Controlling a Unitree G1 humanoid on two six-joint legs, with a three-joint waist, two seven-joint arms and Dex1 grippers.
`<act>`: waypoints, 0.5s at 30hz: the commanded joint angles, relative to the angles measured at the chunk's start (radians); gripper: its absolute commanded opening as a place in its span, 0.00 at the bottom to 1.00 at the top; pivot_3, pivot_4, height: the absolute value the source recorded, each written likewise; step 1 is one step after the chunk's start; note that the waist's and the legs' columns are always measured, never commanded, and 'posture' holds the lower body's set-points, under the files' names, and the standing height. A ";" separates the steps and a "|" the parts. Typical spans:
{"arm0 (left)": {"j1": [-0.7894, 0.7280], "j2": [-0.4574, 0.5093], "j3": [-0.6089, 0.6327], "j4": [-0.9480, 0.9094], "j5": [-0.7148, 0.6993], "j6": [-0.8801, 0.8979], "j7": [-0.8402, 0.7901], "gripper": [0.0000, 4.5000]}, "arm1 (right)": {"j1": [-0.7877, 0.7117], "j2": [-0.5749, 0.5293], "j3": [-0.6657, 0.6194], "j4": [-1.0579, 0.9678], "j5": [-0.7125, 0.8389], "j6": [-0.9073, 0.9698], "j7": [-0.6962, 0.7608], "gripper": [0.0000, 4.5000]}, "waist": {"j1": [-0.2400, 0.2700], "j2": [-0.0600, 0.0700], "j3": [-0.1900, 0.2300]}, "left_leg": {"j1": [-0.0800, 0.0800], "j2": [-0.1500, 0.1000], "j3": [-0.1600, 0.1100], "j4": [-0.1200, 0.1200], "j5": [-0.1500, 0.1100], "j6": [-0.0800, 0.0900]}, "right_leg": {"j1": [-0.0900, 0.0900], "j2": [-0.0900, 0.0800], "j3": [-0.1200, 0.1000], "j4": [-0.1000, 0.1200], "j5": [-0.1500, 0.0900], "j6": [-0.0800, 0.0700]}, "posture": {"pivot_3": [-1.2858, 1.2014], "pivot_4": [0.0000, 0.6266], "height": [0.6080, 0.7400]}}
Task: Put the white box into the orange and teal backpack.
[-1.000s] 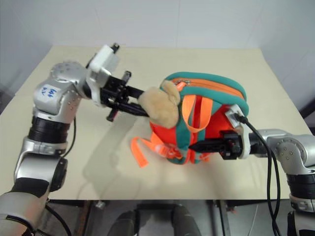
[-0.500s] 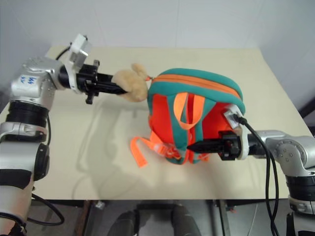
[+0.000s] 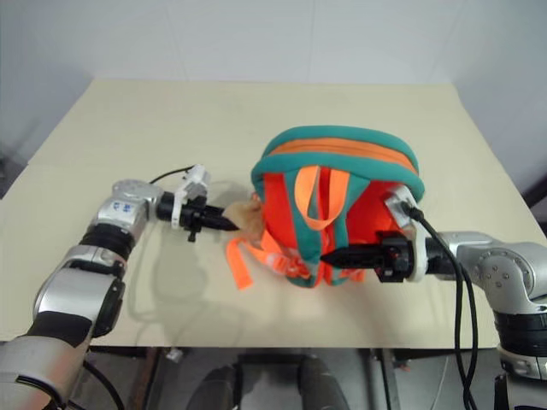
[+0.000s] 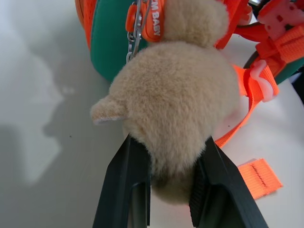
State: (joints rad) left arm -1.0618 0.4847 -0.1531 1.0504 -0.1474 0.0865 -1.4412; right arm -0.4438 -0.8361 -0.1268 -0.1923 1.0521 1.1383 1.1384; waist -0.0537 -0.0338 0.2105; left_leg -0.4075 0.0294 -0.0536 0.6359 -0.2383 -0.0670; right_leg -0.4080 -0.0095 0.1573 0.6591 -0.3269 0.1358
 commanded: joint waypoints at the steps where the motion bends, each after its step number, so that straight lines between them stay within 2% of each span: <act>1: 0.070 -0.006 0.038 -0.057 -0.010 -0.040 0.006 0.15 | 0.008 0.000 -0.029 -0.049 -0.027 -0.058 -0.026 0.00 | 0.000 0.000 0.000 | 0.000 0.000 0.000 0.000 0.000 0.000 | 0.000 0.000 0.000 0.000 0.000 0.000 | 0.52 0.24 1.00; 4: 0.127 0.021 0.094 -0.201 -0.067 -0.016 -0.019 0.15 | 0.040 -0.030 -0.031 -0.087 -0.091 -0.123 -0.029 0.00 | 0.000 0.000 0.000 | 0.000 0.000 0.000 0.000 0.000 0.000 | 0.000 0.000 0.000 0.000 0.000 0.000 | 0.52 0.24 1.00; 6: 0.170 0.044 0.111 -0.297 -0.078 -0.018 -0.010 0.15 | 0.061 -0.045 -0.047 -0.103 -0.095 -0.134 -0.030 0.13 | 0.000 0.000 0.000 | -0.001 0.000 0.000 -0.001 0.000 0.000 | -0.001 0.000 0.000 0.000 0.000 0.000 | 0.52 0.24 1.00; 7: 0.190 0.055 0.124 -0.352 -0.088 0.006 0.008 0.22 | 0.071 -0.049 -0.059 -0.116 -0.100 -0.152 -0.030 0.17 | -0.002 0.000 0.000 | -0.001 0.000 0.000 -0.002 0.000 0.000 | -0.001 0.000 0.000 -0.001 0.000 0.000 | 0.52 0.24 1.00; 8: 0.206 0.061 0.133 -0.394 -0.096 0.027 0.022 0.29 | 0.080 -0.051 -0.067 -0.126 -0.103 -0.167 -0.029 0.25 | -0.003 0.000 0.000 | -0.001 0.001 0.000 -0.002 0.000 0.000 | -0.001 0.000 0.000 -0.001 0.000 0.000 | 0.52 0.24 1.00; 12: 0.384 0.135 0.183 -0.754 -0.194 0.185 0.041 0.56 | 0.166 -0.054 -0.158 -0.218 -0.188 -0.318 -0.066 0.54 | -0.005 0.000 0.000 | 0.000 0.002 0.000 -0.004 0.000 0.000 | -0.001 0.000 0.000 -0.001 0.000 0.000 | 0.52 0.24 1.00; 15: 0.503 0.171 0.212 -0.932 -0.244 0.271 0.084 0.78 | 0.246 -0.070 -0.225 -0.255 -0.219 -0.375 -0.063 0.77 | -0.001 0.000 0.000 | 0.000 0.002 0.000 -0.005 0.000 0.000 | -0.001 0.000 0.000 -0.001 -0.001 -0.002 | 0.52 0.24 1.00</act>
State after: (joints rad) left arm -0.5888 0.6399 0.0299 0.2202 -0.3472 0.3140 -1.3786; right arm -0.2155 -0.8906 -0.2911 -0.4033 0.8440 0.8110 1.0767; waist -0.0549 -0.0337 0.2104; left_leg -0.4072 0.0311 -0.0538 0.6309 -0.2383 -0.0672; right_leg -0.4090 -0.0097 0.1568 0.6579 -0.3278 0.1343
